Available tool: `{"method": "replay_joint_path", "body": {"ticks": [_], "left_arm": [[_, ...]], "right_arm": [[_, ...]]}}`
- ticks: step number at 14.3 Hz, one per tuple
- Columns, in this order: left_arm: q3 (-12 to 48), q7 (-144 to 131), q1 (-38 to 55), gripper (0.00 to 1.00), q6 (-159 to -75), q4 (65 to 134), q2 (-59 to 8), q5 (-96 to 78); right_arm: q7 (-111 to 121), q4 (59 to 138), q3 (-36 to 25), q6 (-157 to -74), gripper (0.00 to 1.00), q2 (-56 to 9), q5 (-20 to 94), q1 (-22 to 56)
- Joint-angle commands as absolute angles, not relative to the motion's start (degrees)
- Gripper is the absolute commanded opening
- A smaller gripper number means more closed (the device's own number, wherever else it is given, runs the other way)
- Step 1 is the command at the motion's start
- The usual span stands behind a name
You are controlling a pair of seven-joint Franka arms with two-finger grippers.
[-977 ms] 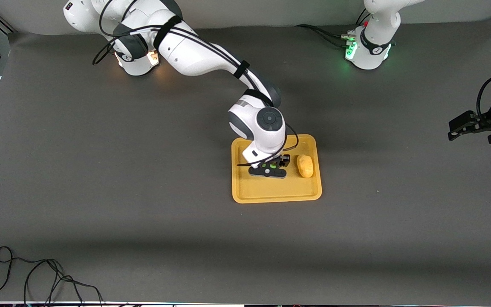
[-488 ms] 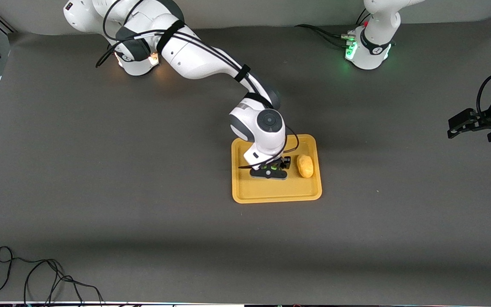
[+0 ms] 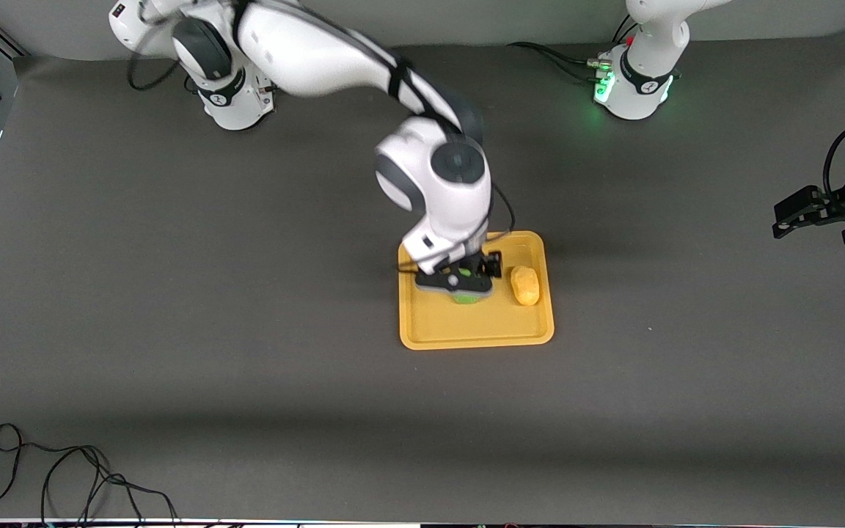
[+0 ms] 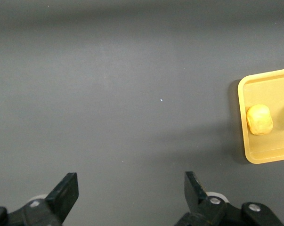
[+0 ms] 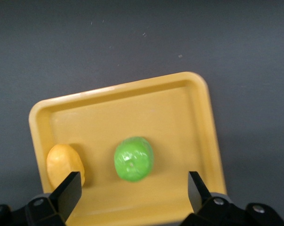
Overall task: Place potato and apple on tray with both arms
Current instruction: 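Open the right gripper and lift it away from the apple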
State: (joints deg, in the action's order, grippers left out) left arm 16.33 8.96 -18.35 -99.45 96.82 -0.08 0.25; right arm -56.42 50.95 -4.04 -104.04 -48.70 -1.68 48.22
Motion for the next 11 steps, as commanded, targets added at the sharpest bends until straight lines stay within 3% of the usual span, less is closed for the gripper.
{"method": "replay_joint_path", "body": {"ticks": [1,4,8,11], "left_arm": [[16.3,9.8,-18.4,1.00,-98.4,95.7,-0.2,-0.4],[16.3,9.9,-18.8,1.00,-98.7,95.3,-0.6,-0.4],[16.2,9.8,-18.5,1.00,-98.2,93.6,-1.3,-0.3],[16.2,9.1,-18.5,1.00,-98.2,93.5,-1.2,0.7]], "right_arm": [[-55.4,53.9,-4.0,-96.5,1.00,-39.7,-2.5,46.1],[-44.3,60.3,-4.5,-89.0,1.00,-29.7,-2.5,41.9],[-30.1,80.9,-3.4,-91.3,1.00,-12.4,-2.1,29.9],[-19.6,87.7,0.9,-92.2,1.00,-5.8,-1.8,16.8]]}}
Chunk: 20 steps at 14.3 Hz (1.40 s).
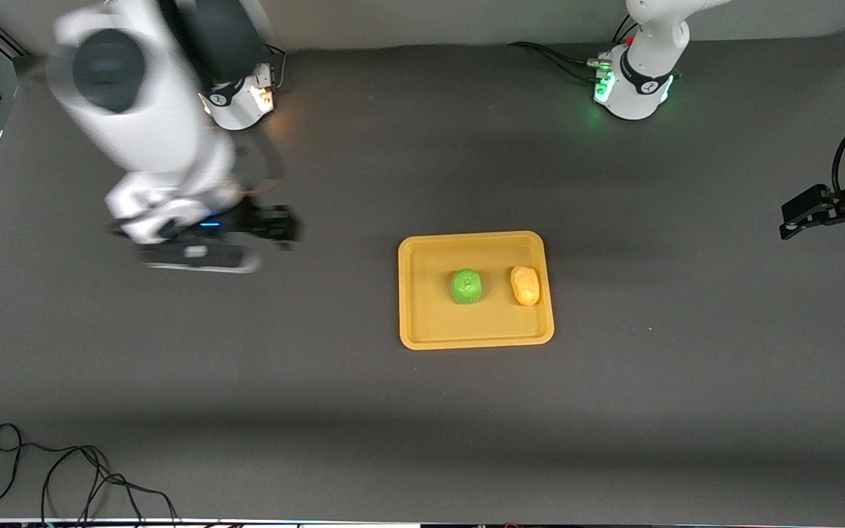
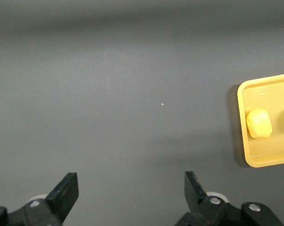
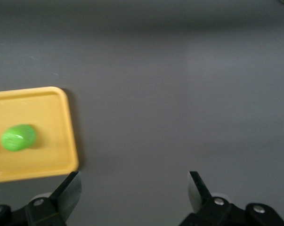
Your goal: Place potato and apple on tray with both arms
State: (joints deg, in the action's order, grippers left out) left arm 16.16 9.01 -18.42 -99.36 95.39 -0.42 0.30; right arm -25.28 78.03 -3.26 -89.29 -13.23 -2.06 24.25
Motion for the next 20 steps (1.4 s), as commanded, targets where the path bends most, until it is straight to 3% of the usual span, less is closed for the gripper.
{"method": "replay_joint_path", "body": {"ticks": [1,7,10,20], "left_arm": [[16.2,9.3,-19.0,1.00,-98.6,93.5,-1.3,0.4],[16.1,9.6,-18.7,1.00,-97.6,93.5,-1.4,0.1],[16.1,9.8,-18.7,1.00,-97.6,93.6,-1.4,0.1],[16.2,9.8,-18.5,1.00,-97.6,93.4,-1.4,0.5]], "right_arm": [[-16.6,89.1,2.4,-92.2,1.00,-4.5,-1.8,12.5],[-2.3,93.0,2.3,-93.6,1.00,-1.5,-1.7,-0.2],[2.3,92.5,-1.0,-93.4,1.00,-1.7,-1.6,-0.4],[2.3,91.2,-1.4,-91.7,1.00,-1.7,-1.6,0.2]]}}
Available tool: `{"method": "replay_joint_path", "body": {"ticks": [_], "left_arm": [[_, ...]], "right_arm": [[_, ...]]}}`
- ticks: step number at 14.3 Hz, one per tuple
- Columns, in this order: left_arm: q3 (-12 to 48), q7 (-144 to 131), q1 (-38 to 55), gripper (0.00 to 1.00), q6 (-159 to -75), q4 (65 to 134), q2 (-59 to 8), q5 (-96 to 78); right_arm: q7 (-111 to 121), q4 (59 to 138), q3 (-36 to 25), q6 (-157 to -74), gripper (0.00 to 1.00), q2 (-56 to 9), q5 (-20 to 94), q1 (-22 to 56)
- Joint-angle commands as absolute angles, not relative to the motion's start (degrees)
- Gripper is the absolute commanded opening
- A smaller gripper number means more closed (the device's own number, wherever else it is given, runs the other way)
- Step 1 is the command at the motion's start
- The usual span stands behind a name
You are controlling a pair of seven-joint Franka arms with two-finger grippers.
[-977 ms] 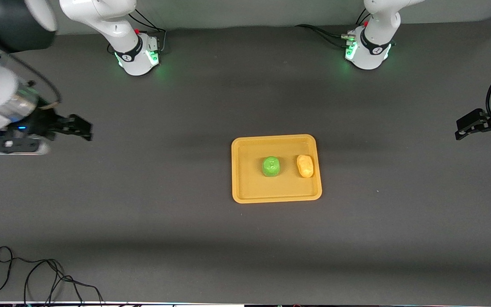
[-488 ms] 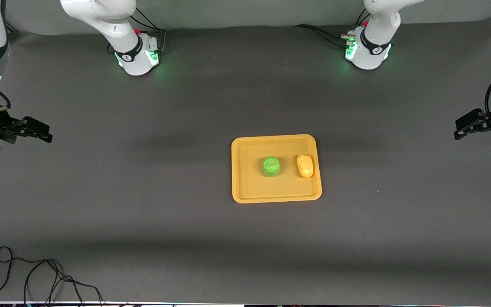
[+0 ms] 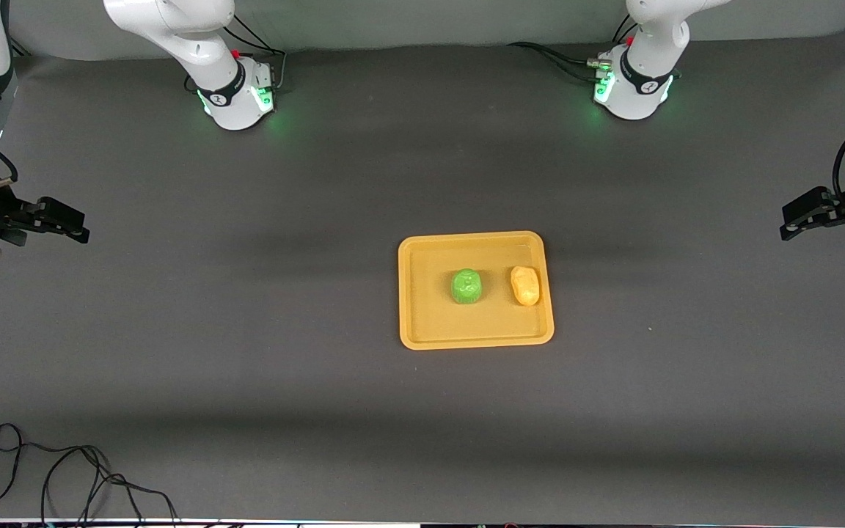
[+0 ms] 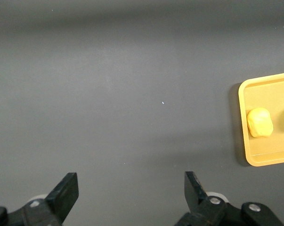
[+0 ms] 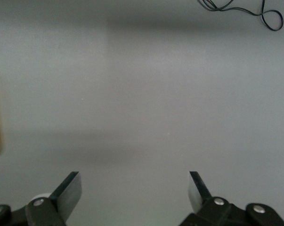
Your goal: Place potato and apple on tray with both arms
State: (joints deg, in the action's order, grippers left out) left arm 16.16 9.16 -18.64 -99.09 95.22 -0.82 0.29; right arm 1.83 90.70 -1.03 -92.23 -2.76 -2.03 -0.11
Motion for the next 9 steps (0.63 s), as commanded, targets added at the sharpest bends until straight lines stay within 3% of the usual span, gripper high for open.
{"method": "replay_joint_path", "body": {"ticks": [1,9], "left_arm": [[16.2,9.8,-18.5,1.00,-97.6,93.4,-1.4,0.6],[16.2,9.9,-18.4,1.00,-98.0,92.6,-1.4,0.7]], "right_arm": [[2.1,91.1,-1.5,-90.5,1.00,-1.8,-1.1,0.2],[2.6,91.1,-1.6,-90.4,1.00,-1.8,1.1,0.1]]}}
